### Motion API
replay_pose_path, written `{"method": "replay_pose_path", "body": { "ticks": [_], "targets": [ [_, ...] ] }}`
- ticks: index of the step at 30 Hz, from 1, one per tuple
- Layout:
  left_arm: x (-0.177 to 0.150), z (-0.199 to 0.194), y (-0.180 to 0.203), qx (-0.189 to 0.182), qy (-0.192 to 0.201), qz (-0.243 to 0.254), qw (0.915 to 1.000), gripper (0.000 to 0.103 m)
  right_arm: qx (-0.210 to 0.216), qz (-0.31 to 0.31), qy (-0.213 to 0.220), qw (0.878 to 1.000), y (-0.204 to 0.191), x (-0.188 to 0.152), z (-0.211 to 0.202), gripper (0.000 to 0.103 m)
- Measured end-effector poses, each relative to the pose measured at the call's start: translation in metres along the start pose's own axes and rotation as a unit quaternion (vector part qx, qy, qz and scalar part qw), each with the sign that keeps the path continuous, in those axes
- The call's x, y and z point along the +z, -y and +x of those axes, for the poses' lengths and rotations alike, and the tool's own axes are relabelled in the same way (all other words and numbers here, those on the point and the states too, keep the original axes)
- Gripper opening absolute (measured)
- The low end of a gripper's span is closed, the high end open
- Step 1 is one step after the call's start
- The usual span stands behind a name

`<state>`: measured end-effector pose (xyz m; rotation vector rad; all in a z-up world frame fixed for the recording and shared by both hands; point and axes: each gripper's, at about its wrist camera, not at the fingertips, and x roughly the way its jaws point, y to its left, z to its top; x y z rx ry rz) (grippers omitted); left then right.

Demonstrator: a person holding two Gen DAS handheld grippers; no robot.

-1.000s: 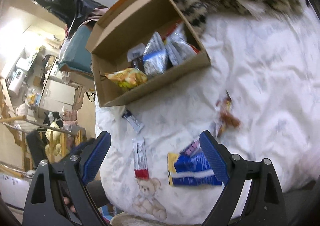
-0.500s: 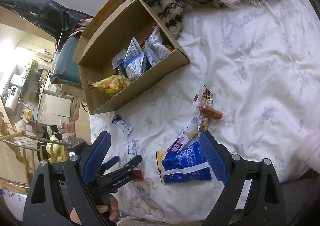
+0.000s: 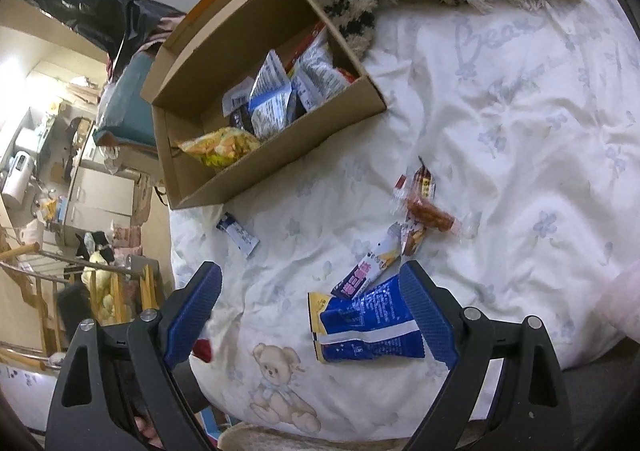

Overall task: Organize snacks
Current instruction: 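Grasp the white red-ended bar with the left gripper while the right gripper grasps the blue bag, then carry the white bar with the left gripper while the right gripper carries the blue bag into the box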

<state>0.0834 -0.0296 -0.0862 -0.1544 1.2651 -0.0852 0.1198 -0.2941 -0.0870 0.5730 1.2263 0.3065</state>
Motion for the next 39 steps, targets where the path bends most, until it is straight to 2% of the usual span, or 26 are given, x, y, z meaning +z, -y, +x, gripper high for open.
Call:
{"method": "replay_pose_path", "body": {
  "ticks": [4, 6, 11, 16, 21, 24, 25, 26, 29, 31, 35, 39],
  "targets": [
    [-0.002, -0.004, -0.005, 0.001, 0.009, -0.006, 0.9999, 0.027, 0.014, 0.037, -0.017, 0.999, 0.008, -0.006, 0.009, 0.093],
    [0.003, -0.004, -0.009, -0.009, 0.007, -0.017, 0.9998, 0.027, 0.007, 0.056, -0.027, 0.998, 0.014, -0.01, 0.015, 0.093],
    [0.002, -0.01, -0.015, -0.016, 0.017, -0.021, 0.9995, 0.027, -0.107, 0.031, -0.067, 0.992, 0.019, -0.016, 0.039, 0.093],
    [0.004, -0.009, -0.017, -0.021, 0.017, -0.032, 0.9992, 0.027, -0.137, -0.015, -0.131, 0.982, 0.014, -0.025, 0.071, 0.092],
    [0.004, -0.004, -0.007, -0.026, 0.012, -0.02, 0.9994, 0.027, -0.117, -0.015, -0.188, 0.975, 0.019, -0.028, 0.106, 0.093],
    [0.005, -0.003, -0.007, -0.034, 0.01, -0.023, 0.9991, 0.027, -0.111, -0.031, -0.191, 0.975, 0.017, -0.027, 0.108, 0.09],
    [0.006, -0.003, -0.009, -0.039, 0.006, -0.03, 0.9988, 0.027, -0.111, -0.04, -0.186, 0.975, 0.015, -0.028, 0.106, 0.083],
    [0.007, -0.002, -0.01, -0.042, 0.005, -0.035, 0.9985, 0.027, -0.106, -0.05, -0.183, 0.976, 0.012, -0.03, 0.105, 0.065],
    [0.008, -0.002, -0.013, -0.042, 0.004, -0.045, 0.9981, 0.027, -0.08, -0.07, -0.187, 0.977, 0.004, -0.035, 0.098, 0.043],
    [0.008, -0.003, -0.014, -0.04, 0.006, -0.047, 0.9981, 0.027, -0.061, -0.085, -0.182, 0.978, -0.007, -0.04, 0.089, 0.037],
    [0.005, -0.005, -0.02, -0.032, 0.011, -0.051, 0.9981, 0.027, -0.021, -0.119, -0.16, 0.98, -0.029, -0.046, 0.069, 0.035],
    [0.007, -0.008, -0.031, -0.023, 0.023, -0.072, 0.9969, 0.027, 0.024, -0.154, -0.1, 0.983, -0.053, -0.042, 0.047, 0.034]
  ]
}}
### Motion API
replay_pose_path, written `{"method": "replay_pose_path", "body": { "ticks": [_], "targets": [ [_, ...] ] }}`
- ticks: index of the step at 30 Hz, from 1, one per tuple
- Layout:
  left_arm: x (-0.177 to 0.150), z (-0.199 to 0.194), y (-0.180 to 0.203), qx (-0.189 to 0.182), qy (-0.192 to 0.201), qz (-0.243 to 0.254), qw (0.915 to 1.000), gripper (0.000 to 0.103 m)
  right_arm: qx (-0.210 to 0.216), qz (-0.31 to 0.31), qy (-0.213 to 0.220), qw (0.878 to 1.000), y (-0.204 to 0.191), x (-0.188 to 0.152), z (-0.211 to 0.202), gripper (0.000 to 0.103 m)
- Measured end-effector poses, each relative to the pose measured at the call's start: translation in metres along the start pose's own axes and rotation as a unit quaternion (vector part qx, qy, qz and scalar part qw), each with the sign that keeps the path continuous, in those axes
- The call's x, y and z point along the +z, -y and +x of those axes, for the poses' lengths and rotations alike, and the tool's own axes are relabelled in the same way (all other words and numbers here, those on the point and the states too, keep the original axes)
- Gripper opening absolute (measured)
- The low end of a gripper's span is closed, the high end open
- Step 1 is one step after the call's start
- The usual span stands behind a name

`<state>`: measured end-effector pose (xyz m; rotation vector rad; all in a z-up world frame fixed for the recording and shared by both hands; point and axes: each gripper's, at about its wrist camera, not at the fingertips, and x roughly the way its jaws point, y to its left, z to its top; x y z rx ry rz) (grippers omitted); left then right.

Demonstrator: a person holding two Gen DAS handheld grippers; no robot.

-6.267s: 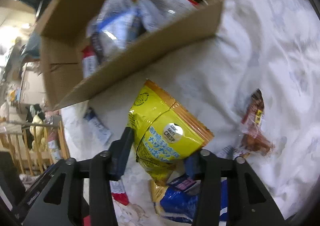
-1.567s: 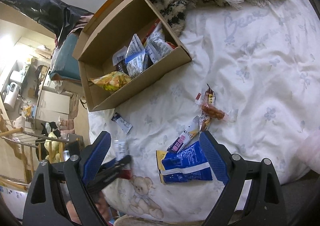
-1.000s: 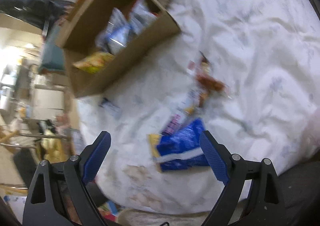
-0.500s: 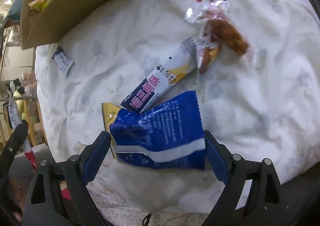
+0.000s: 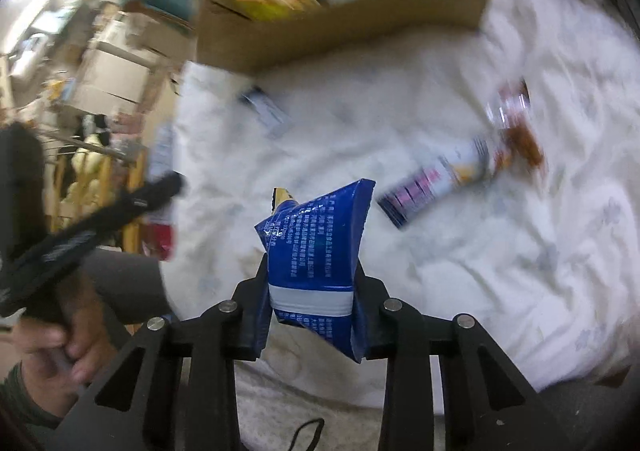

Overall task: Organize snacks
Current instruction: 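Carry the white bar with the left gripper while the right gripper carries the blue bag into the box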

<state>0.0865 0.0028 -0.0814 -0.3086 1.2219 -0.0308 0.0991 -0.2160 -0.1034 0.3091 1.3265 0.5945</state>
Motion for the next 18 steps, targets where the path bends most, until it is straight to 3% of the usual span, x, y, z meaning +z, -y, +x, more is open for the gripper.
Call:
{"method": "replay_pose_path", "body": {
  "ticks": [3, 10, 18],
  "targets": [
    [0.002, -0.004, -0.005, 0.006, 0.016, -0.005, 0.9998, 0.027, 0.009, -0.004, 0.044, 0.999, -0.006, 0.008, -0.012, 0.034],
    [0.004, 0.001, -0.014, 0.02, 0.023, -0.023, 0.9993, 0.027, 0.016, 0.0, 0.1, 0.995, -0.009, 0.014, -0.033, 0.034],
    [0.004, 0.005, -0.009, 0.035, 0.03, -0.008, 0.9989, 0.027, 0.05, 0.004, 0.172, 0.984, -0.012, 0.019, -0.065, 0.034]
  ]
}}
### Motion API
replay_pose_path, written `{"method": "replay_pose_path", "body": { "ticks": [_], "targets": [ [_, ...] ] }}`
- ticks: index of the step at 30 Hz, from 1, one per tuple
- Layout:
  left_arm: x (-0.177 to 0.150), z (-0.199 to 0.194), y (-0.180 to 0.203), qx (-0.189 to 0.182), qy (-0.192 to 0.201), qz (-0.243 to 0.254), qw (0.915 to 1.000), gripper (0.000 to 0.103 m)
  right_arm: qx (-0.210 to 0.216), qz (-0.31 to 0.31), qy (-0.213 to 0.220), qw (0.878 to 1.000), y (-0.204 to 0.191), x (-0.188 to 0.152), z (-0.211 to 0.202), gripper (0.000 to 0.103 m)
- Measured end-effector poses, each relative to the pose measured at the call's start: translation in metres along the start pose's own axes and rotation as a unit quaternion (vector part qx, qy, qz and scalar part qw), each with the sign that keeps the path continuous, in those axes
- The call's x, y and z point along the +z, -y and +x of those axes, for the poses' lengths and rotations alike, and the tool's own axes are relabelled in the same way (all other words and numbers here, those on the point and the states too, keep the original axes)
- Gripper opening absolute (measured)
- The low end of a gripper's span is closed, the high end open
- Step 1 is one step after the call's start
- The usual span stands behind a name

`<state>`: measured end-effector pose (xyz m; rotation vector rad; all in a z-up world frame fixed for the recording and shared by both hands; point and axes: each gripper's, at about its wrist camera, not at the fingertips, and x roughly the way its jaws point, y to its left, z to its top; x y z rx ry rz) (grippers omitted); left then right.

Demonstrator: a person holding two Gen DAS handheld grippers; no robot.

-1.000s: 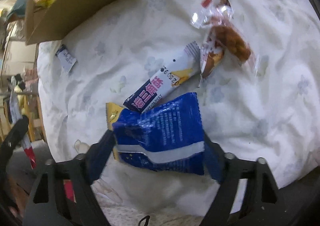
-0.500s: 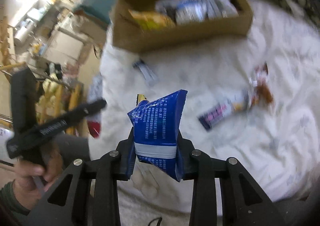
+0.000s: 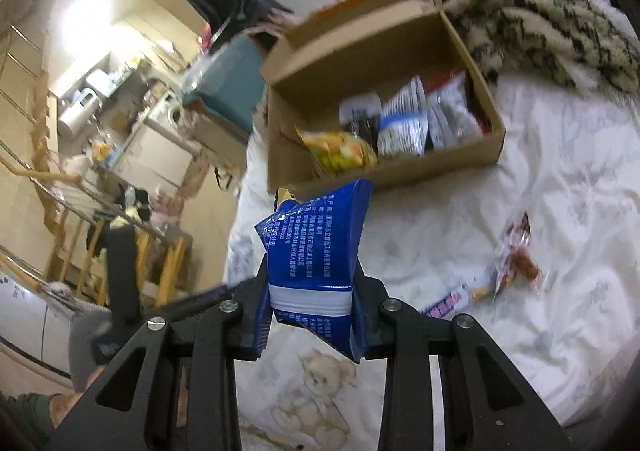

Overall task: Organize snacks
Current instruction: 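Carry the white bar with the left gripper while the right gripper carries the blue bag into the box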

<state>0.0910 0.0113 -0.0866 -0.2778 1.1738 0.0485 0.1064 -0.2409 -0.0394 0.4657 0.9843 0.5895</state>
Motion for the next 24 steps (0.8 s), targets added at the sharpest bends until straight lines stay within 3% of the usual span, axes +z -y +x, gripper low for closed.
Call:
{"method": "replay_pose_path", "body": {
  "ticks": [3, 6, 10, 15, 17, 24],
  "targets": [
    [0.001, -0.003, -0.001, 0.002, 0.013, 0.001, 0.9999, 0.027, -0.007, 0.015, 0.014, 1.0, 0.004, 0.004, -0.002, 0.034],
    [0.003, -0.011, -0.005, -0.026, 0.034, -0.018, 0.999, 0.027, 0.007, 0.028, 0.04, 0.999, 0.004, 0.009, -0.012, 0.034],
    [0.005, -0.019, -0.001, -0.022, 0.061, -0.009, 0.9979, 0.027, 0.02, 0.035, 0.095, 0.995, 0.003, 0.02, -0.036, 0.034],
    [0.017, -0.033, 0.006, -0.019, 0.084, 0.0, 0.9963, 0.027, -0.013, 0.076, 0.149, 0.986, 0.025, 0.044, -0.057, 0.034],
    [0.028, -0.038, 0.01, -0.029, 0.09, -0.001, 0.9955, 0.027, 0.017, 0.105, 0.144, 0.984, 0.039, 0.055, -0.054, 0.034],
    [0.077, -0.044, 0.027, -0.028, 0.113, 0.022, 0.993, 0.027, -0.002, 0.102, 0.148, 0.984, 0.051, 0.096, -0.035, 0.034]
  ]
}}
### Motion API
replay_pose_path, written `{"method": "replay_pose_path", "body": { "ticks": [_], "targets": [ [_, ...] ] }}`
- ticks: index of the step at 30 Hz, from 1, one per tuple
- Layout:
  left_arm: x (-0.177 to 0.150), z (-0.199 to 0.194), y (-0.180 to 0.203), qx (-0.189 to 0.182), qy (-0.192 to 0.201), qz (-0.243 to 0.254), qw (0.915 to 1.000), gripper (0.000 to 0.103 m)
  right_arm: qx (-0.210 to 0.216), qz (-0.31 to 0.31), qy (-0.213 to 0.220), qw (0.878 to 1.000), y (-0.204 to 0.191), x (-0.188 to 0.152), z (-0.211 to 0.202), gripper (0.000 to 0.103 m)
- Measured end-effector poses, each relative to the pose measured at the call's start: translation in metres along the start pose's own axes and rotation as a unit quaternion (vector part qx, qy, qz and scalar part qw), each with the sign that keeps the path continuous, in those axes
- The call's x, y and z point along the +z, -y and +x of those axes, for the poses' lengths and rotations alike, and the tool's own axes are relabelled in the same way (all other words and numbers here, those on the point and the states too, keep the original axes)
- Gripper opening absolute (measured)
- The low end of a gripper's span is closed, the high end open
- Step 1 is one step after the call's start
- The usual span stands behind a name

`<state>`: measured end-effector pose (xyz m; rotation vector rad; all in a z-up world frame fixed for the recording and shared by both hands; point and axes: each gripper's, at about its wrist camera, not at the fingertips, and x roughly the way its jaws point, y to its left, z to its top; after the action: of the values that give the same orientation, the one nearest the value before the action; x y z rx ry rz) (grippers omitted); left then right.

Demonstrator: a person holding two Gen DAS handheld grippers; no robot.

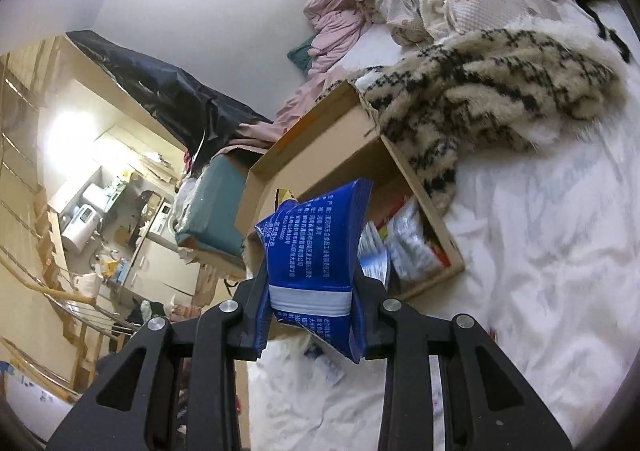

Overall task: Organize snacks
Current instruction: 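Carry the white bar with the left gripper while the right gripper carries the blue bag into the box, then open both grippers to drop the bar and bag into the box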

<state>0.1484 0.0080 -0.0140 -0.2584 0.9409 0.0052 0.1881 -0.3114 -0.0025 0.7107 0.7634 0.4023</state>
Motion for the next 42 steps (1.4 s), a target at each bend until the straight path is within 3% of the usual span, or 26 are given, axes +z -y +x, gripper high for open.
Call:
{"method": "replay_pose_path", "body": {
  "ticks": [6, 12, 15, 23, 29, 30, 32, 34, 36, 37, 39, 41, 42],
  "targets": [
    [0.048, 0.029, 0.005, 0.007, -0.004, 0.009, 0.9999, 0.027, -0.009, -0.007, -0.02, 1.0, 0.003, 0.018, 0.039, 0.034],
    [0.079, 0.064, 0.025, 0.029, -0.005, 0.056, 0.998, 0.027, -0.019, -0.012, -0.067, 0.998, 0.01, 0.028, 0.087, 0.034],
    [0.086, 0.078, 0.032, 0.048, 0.002, 0.067, 0.9966, 0.027, -0.044, -0.011, -0.077, 0.996, 0.016, 0.03, 0.107, 0.035],
    [0.096, 0.114, 0.038, 0.058, -0.021, 0.058, 0.9964, 0.027, -0.034, 0.01, -0.134, 0.99, 0.027, 0.023, 0.144, 0.037],
    [0.103, 0.129, 0.043, 0.064, -0.031, 0.057, 0.9958, 0.027, -0.042, 0.015, -0.139, 0.989, 0.028, 0.023, 0.154, 0.038],
    [0.103, 0.131, 0.043, 0.063, -0.032, 0.056, 0.9959, 0.028, -0.042, 0.016, -0.139, 0.989, 0.029, 0.024, 0.154, 0.039],
    [0.102, 0.136, 0.045, 0.07, -0.045, 0.063, 0.9945, 0.029, -0.048, 0.02, -0.139, 0.989, 0.032, 0.025, 0.153, 0.052],
    [0.101, 0.139, 0.047, 0.071, -0.053, 0.067, 0.9938, 0.033, -0.056, 0.021, -0.145, 0.988, 0.034, 0.026, 0.153, 0.054],
    [0.1, 0.136, 0.048, 0.076, -0.05, 0.068, 0.9935, 0.046, -0.061, 0.022, -0.142, 0.988, 0.033, 0.028, 0.151, 0.055],
    [0.1, 0.134, 0.048, 0.078, -0.047, 0.068, 0.9935, 0.051, -0.063, 0.021, -0.14, 0.988, 0.033, 0.029, 0.149, 0.059],
    [0.1, 0.13, 0.048, 0.083, -0.041, 0.065, 0.9936, 0.077, -0.072, 0.016, -0.136, 0.988, 0.032, 0.031, 0.146, 0.072],
    [0.101, 0.124, 0.047, 0.081, -0.033, 0.059, 0.9944, 0.081, -0.086, -0.001, -0.127, 0.988, 0.028, 0.032, 0.143, 0.085],
    [0.101, 0.121, 0.047, 0.079, -0.032, 0.057, 0.9947, 0.083, -0.1, -0.016, -0.124, 0.987, 0.023, 0.032, 0.142, 0.086]
  ]
}}
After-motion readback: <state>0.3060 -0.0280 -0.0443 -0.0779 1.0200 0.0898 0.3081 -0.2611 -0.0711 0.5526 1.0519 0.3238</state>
